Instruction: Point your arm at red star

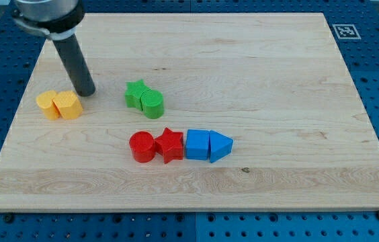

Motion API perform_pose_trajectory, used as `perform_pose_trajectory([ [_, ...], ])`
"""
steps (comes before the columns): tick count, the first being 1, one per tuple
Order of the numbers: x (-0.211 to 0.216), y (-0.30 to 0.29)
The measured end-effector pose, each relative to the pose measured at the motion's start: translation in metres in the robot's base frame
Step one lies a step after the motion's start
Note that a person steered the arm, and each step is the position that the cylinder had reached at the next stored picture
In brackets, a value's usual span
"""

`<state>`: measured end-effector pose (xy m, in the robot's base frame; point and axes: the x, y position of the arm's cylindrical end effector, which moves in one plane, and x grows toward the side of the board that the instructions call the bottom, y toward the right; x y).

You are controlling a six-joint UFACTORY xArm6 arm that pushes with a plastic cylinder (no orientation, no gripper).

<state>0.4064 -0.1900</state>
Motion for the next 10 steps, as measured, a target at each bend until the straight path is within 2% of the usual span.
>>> perform_pose_trajectory([
  [2, -0.018, 0.001],
  [5, -0.006, 0.036],
  [8, 0.041, 0.044],
  [10, 0.089, 0.045],
])
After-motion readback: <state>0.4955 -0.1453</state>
